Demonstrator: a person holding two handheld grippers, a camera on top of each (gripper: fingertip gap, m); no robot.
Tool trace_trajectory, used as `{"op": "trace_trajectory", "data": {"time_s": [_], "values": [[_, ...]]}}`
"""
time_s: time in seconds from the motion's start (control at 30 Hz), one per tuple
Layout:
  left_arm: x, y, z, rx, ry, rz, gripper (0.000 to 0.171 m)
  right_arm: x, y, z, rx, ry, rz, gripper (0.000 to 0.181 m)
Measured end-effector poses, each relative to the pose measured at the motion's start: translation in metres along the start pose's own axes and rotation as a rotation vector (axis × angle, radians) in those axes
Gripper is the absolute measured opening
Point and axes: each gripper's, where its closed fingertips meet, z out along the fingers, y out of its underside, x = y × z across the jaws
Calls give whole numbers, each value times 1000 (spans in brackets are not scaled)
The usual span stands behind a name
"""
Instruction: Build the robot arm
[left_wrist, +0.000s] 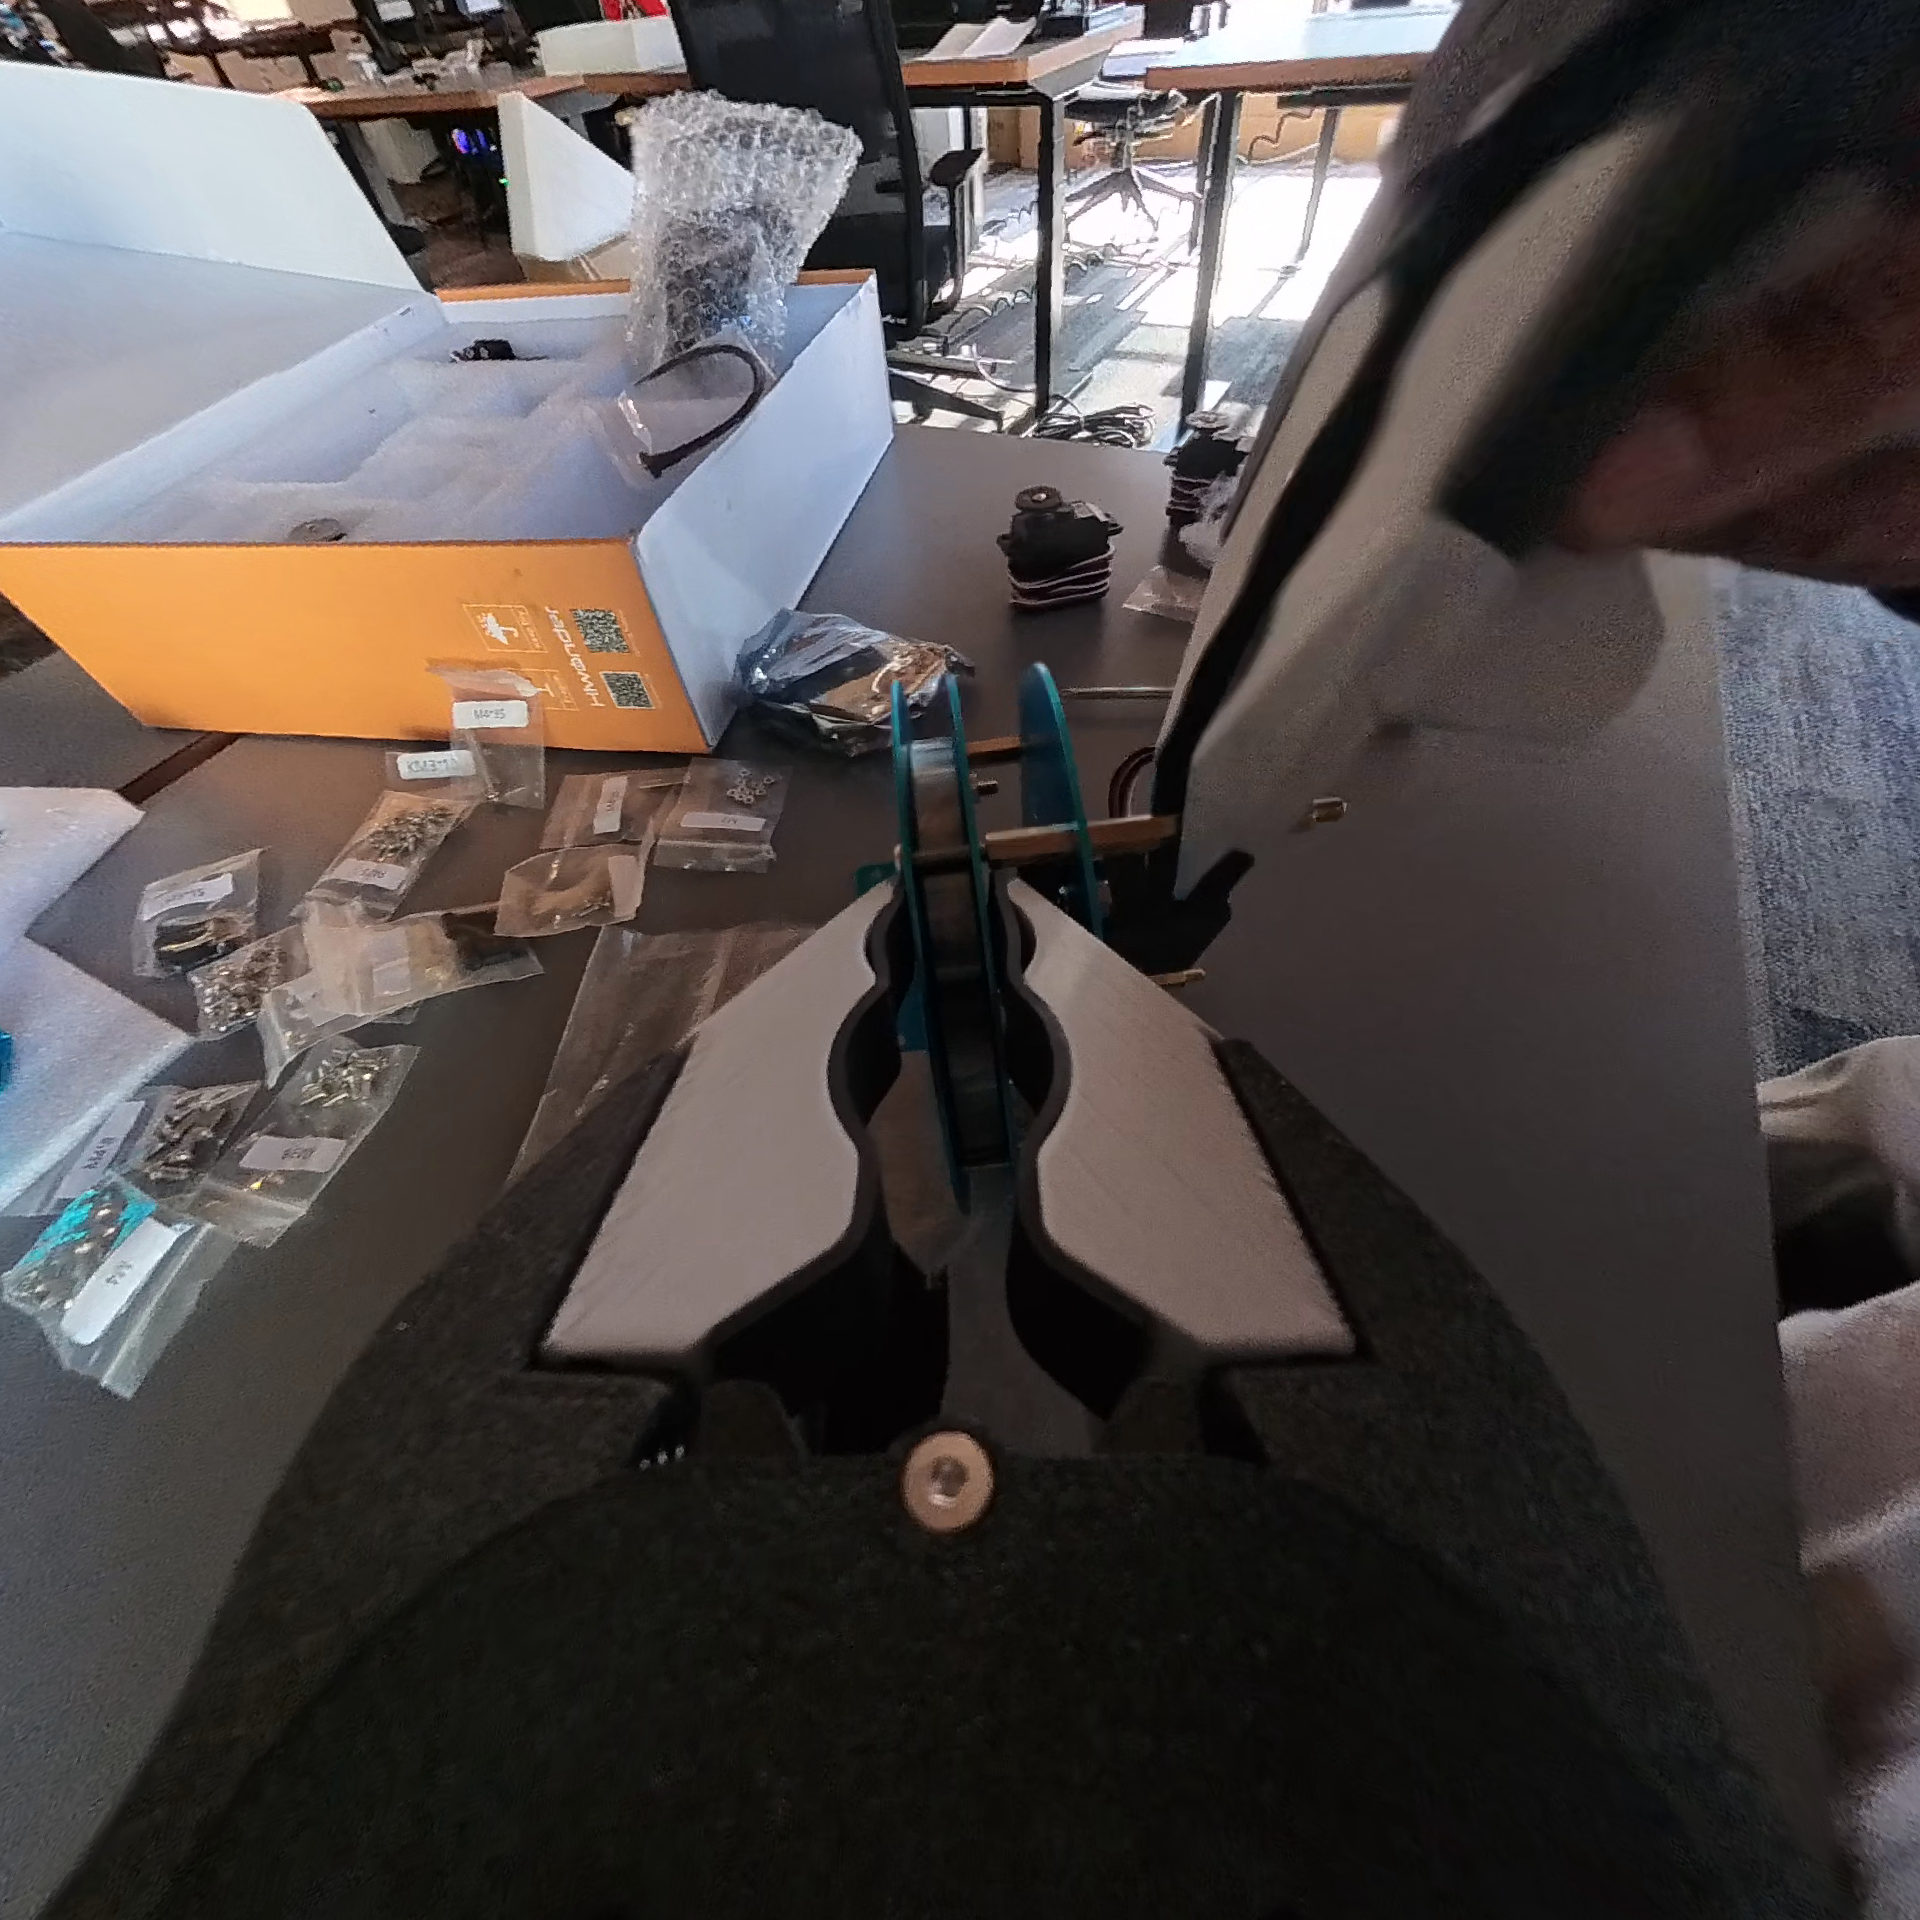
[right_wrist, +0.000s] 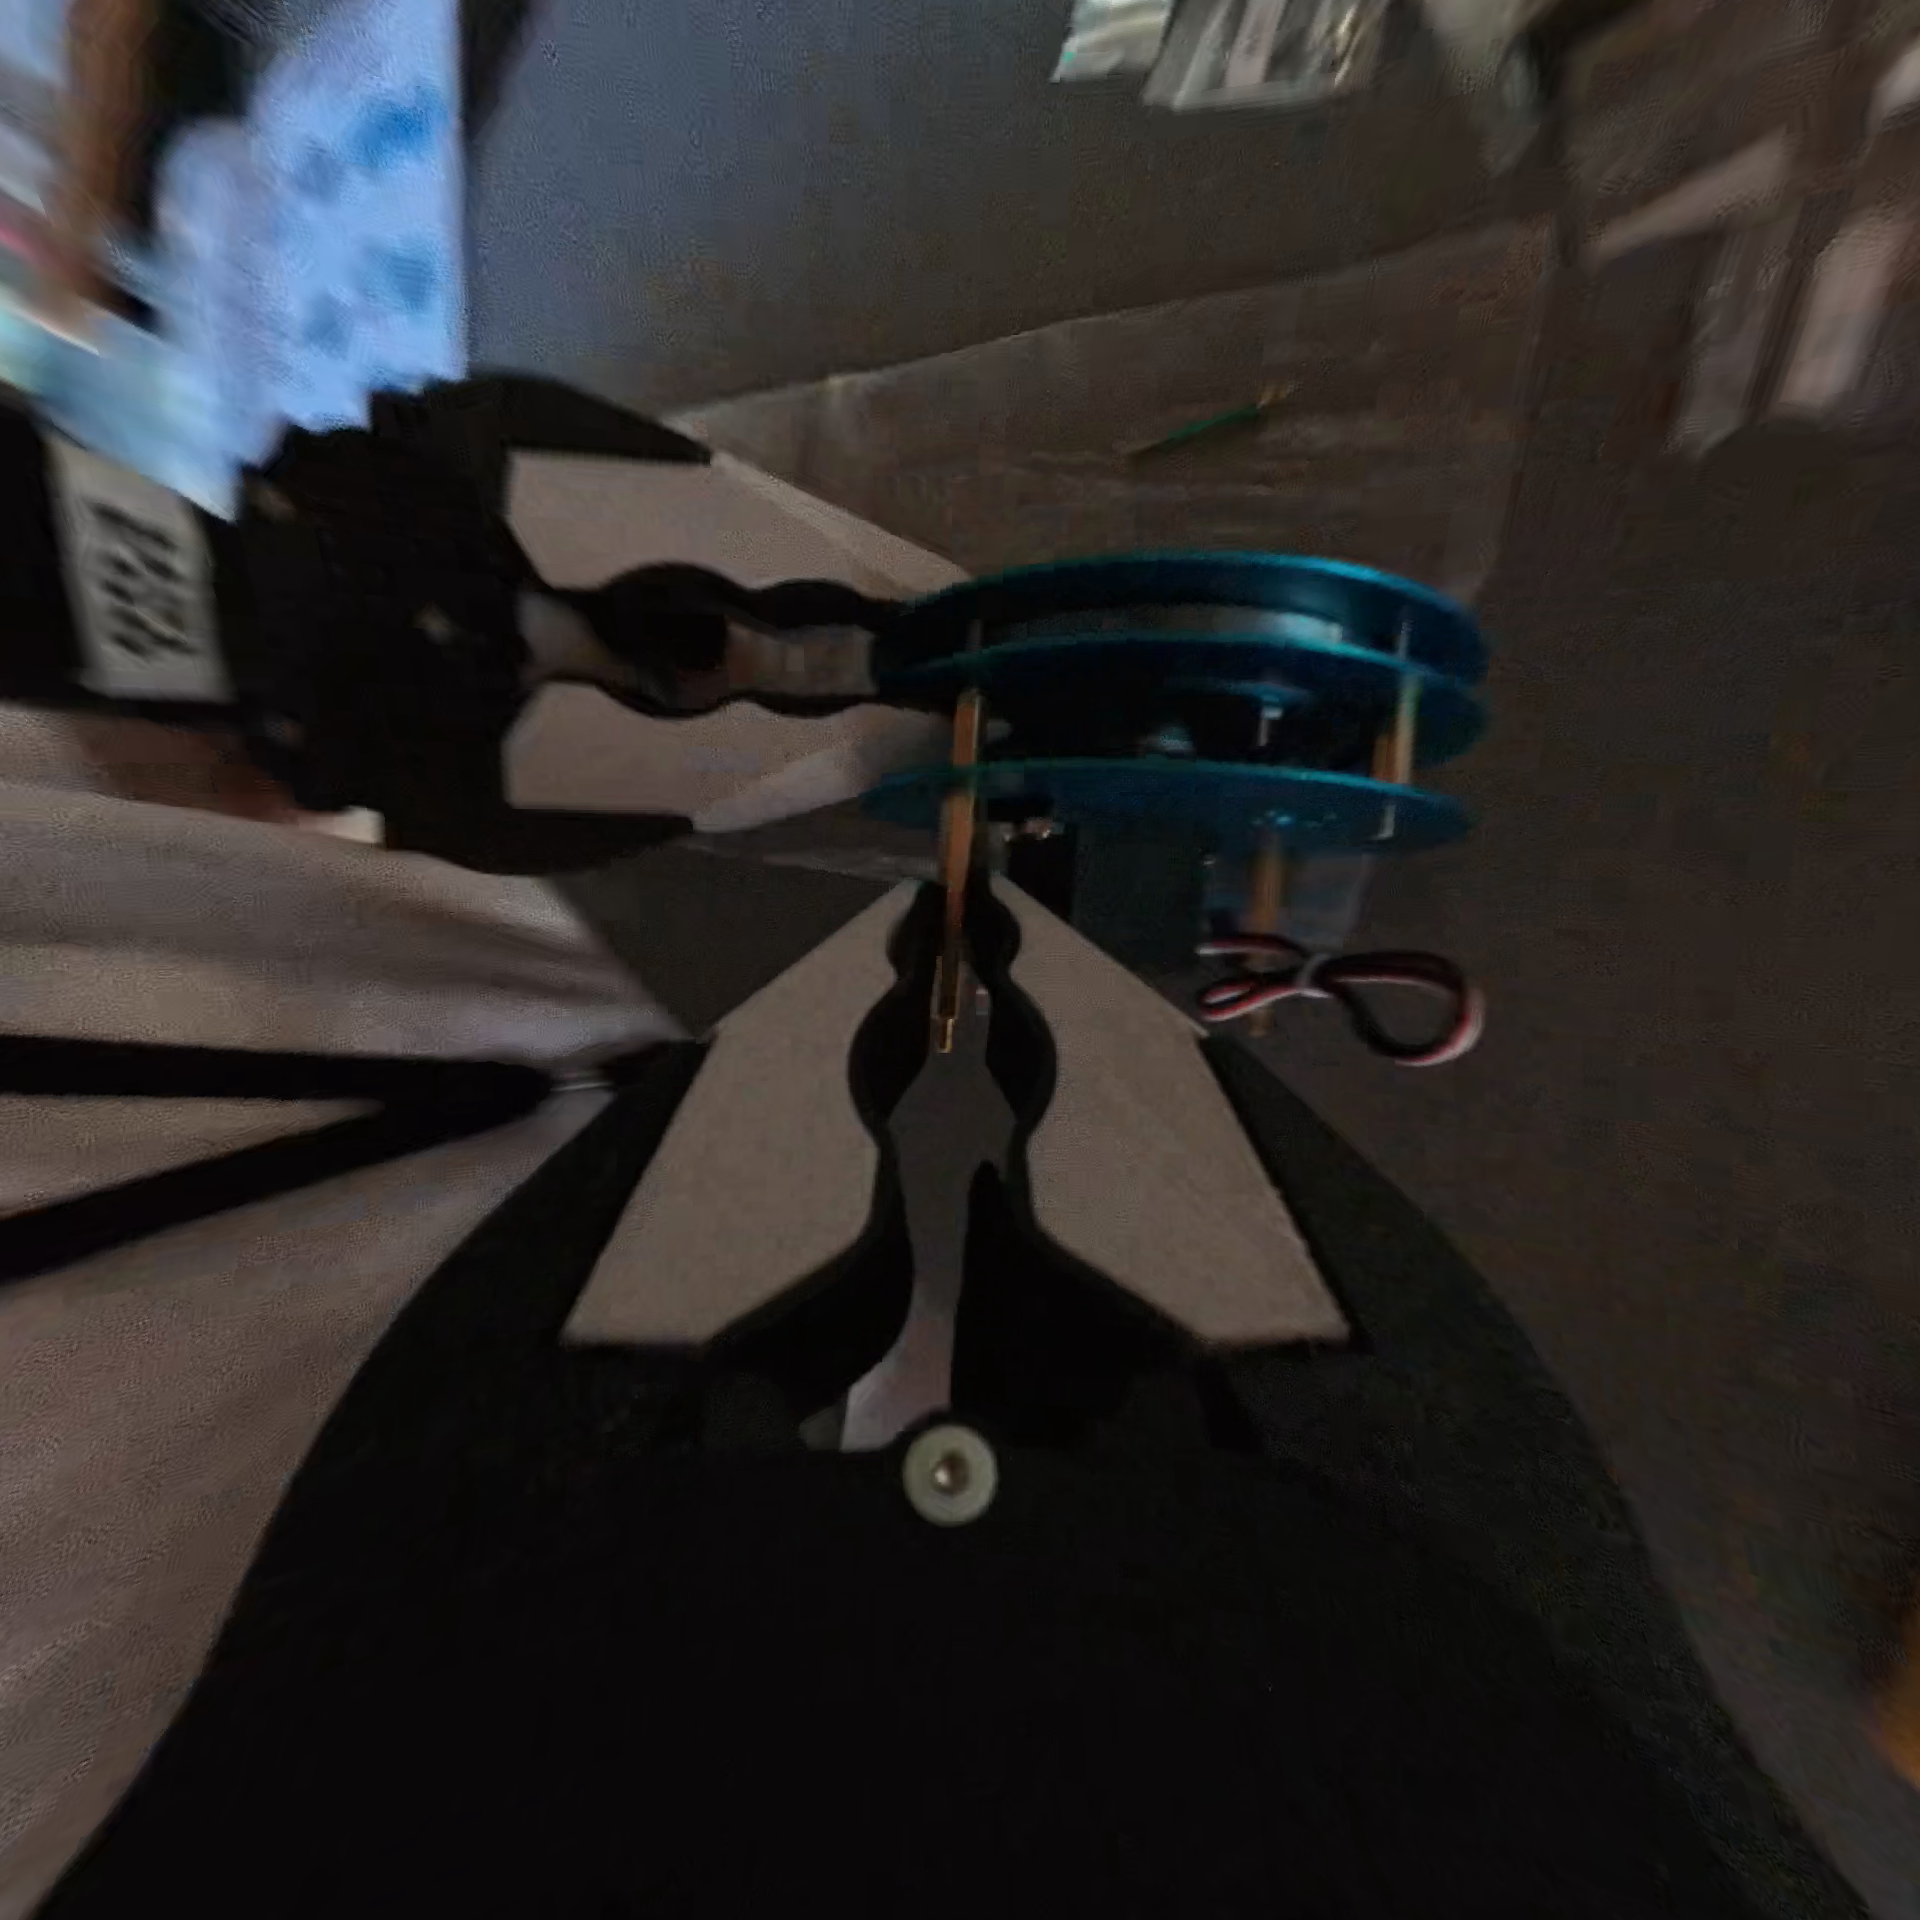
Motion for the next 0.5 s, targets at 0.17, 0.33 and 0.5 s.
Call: {"op": "trace_trajectory", "data": {"time_s": [0.17,0.33,0.5], "values": [[0,0,0,-3,1,0,13,-7,-1,1,40,-333,245,3],[0,0,2,-14,-4,-5,12,3,-5,-1,41,372,-439,12],[0,1,1,-12,-13,-9,13,5,-5,-1,-19,411,-449,3]]}}
